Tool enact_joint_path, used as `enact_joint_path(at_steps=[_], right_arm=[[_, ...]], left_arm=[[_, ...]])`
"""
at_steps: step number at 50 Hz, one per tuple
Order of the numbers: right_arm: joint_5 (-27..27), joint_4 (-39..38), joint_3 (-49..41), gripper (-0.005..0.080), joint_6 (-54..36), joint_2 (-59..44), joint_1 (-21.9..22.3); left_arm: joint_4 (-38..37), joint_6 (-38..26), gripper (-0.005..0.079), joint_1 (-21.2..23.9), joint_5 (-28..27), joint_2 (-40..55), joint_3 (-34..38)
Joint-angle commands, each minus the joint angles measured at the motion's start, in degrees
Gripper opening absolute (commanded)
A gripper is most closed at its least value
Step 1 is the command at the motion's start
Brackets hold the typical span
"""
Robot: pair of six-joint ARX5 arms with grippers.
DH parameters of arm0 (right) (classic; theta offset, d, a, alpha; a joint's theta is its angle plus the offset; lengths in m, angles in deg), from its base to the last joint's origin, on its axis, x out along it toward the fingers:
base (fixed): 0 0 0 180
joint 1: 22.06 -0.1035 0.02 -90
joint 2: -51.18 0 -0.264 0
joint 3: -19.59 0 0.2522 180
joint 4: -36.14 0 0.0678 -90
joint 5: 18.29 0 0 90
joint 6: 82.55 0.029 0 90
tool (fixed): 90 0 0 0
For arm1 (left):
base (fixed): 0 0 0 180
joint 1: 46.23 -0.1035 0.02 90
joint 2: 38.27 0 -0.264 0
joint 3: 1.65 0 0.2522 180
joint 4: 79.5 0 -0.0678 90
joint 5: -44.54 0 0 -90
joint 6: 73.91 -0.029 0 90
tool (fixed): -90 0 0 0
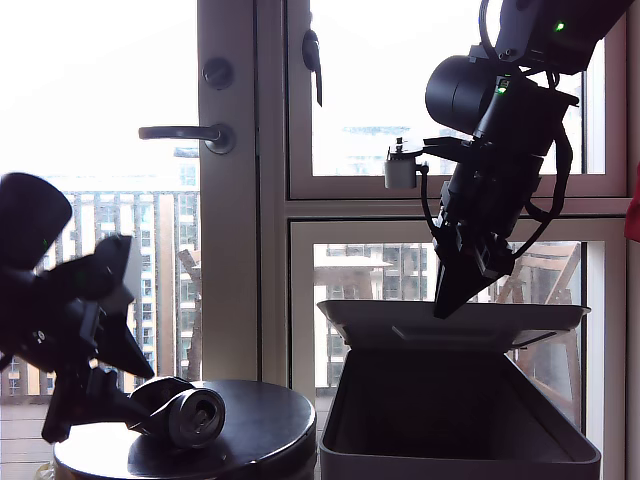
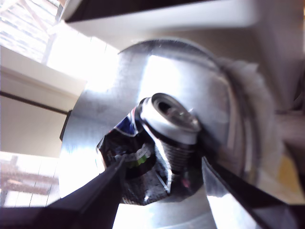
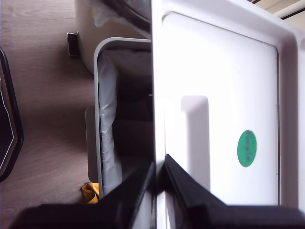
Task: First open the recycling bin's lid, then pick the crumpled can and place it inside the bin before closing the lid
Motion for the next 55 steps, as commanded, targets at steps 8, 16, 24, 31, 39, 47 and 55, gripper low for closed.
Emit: enact_joint_path(at_steps=[8, 16, 24, 31, 39, 47, 55], right_arm=[[-0.83, -0.96, 0.52, -0.0013, 0.90, 0.68, -0.22], [-0.83, -2.19, 0.52, -0.0013, 0.87, 0.68, -0.17], [-0.83, -3.43, 0.52, -0.0013, 0.90, 0.68, -0.17], [-0.72, -2.95, 0.55, -0.0013, 0.94, 0.70, -0.17], [-0.61, -0.96, 0.55, -0.0013, 0.96, 1.36, -0.17], [-0.13, 0.83, 0.55, -0.0013, 0.94, 3.02, -0.17], [0.24, 0.96, 0.57, -0.0013, 0.94, 4.83, -0.17]], left_arm=[[-4.17, -1.27, 0.0466, -1.03, 0.20, 3.08, -4.00], [-6.40, -4.15, 0.0466, -2.27, 0.20, 5.29, -6.54], [-8.66, -6.60, 0.0466, -2.91, 0.17, 6.71, -7.65], [-8.20, -8.61, 0.0466, -3.34, 0.13, 7.45, -8.44], [-8.41, -8.61, 0.0465, -3.48, 0.09, 8.68, -9.60], [-8.17, -8.87, 0.0465, -3.23, -0.28, 10.67, -10.23], [-8.15, -10.82, 0.0421, -3.06, -0.31, 11.17, -10.34]])
